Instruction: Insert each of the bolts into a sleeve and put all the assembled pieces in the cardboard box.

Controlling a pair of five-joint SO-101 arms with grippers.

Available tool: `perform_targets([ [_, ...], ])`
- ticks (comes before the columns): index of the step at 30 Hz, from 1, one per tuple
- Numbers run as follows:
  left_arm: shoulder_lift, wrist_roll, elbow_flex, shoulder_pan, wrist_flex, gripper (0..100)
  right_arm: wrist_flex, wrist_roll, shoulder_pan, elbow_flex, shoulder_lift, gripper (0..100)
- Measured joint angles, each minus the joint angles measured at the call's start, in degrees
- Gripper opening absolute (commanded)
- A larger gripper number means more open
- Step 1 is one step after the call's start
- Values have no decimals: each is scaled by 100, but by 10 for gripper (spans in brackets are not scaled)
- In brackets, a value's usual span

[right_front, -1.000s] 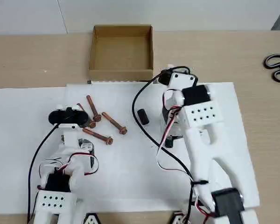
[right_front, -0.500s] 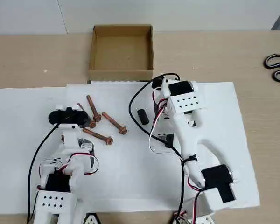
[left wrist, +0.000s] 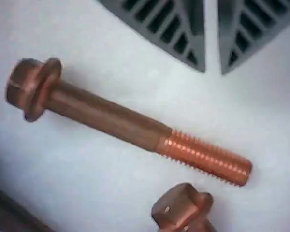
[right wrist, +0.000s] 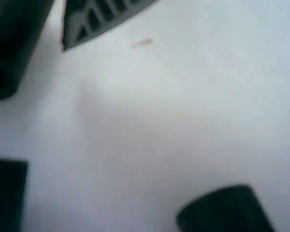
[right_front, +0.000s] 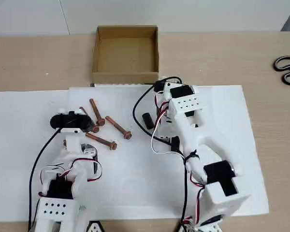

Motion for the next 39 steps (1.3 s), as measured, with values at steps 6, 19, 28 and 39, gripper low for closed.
perform_targets([
  [6,0,0,0,0,0,6,-176,0,0,0,255,165],
  [19,0,0,0,0,0,6,-176,0,35,-9,273,32],
  [28,0,0,0,0,0,6,-114,0,35,-9,273,24],
  [39,0,0,0,0,0,6,-18,0,18,-26,167,3],
])
